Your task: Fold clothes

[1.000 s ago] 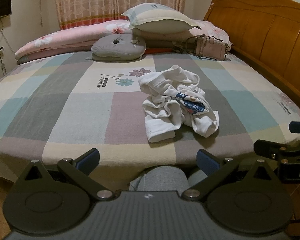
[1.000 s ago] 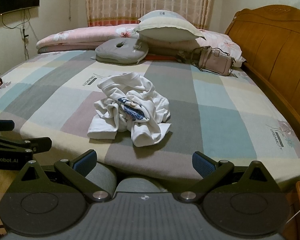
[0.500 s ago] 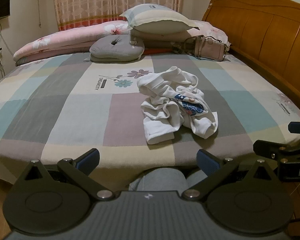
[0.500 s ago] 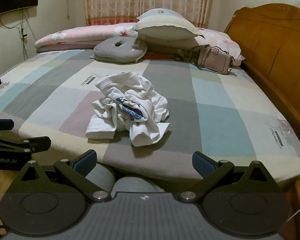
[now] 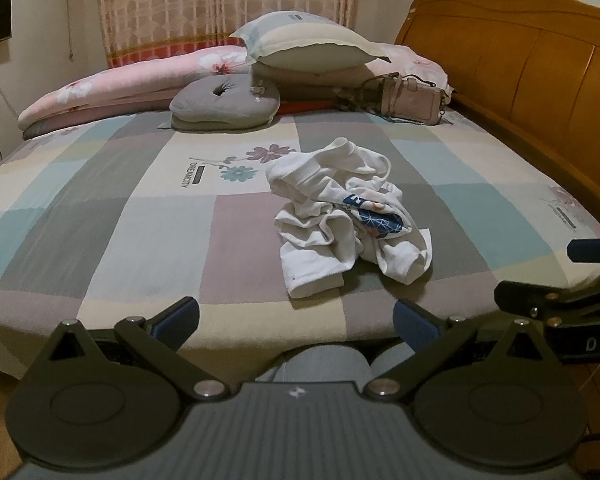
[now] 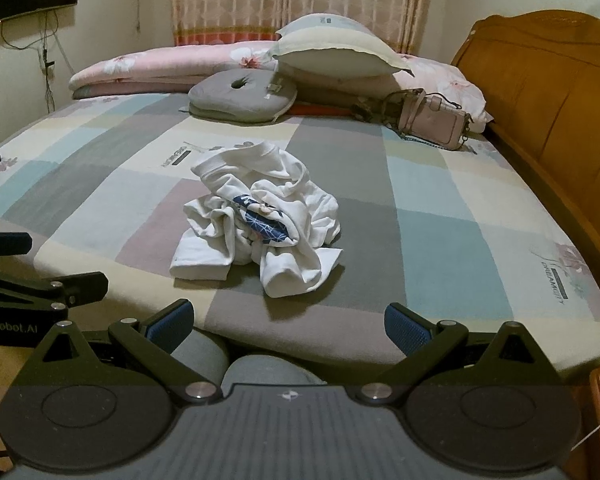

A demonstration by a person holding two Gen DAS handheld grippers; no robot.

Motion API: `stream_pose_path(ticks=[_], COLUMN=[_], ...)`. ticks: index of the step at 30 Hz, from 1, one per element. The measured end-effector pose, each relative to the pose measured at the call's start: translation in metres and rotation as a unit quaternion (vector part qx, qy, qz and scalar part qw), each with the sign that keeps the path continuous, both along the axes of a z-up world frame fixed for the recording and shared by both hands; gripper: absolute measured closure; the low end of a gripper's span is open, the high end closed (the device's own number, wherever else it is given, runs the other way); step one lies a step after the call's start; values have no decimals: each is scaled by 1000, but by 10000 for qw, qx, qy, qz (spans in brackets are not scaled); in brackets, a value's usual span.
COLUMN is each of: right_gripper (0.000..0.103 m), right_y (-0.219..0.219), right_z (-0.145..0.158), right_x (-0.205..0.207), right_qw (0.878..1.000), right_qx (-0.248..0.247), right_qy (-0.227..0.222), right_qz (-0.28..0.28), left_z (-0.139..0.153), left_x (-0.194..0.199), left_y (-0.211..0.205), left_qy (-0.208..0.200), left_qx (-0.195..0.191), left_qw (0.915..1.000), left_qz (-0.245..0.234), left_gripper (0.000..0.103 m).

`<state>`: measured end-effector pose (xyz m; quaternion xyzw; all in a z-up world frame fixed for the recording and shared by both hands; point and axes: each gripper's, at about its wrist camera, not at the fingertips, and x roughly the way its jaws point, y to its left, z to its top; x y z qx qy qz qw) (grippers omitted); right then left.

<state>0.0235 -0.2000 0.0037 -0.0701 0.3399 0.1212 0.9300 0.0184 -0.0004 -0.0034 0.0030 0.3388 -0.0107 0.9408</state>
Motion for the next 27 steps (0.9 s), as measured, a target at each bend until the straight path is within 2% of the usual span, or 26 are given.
stream_pose_path(ticks=[9, 27], right_gripper=[0, 0], right_y=[1, 7], right_z=[-4, -13], right_x=[23, 75], right_qw=[10000, 9996], right_qx=[-44, -104], right_qy=[75, 246], right_qz=[-35, -98], left_z=[-7, -19], left_x=[23, 72], left_y=[7, 12], left_qy=[126, 263], left_qx=[-172, -219], left_qw=[9998, 9993], left_qz=[-42, -154], left_gripper=[1, 1])
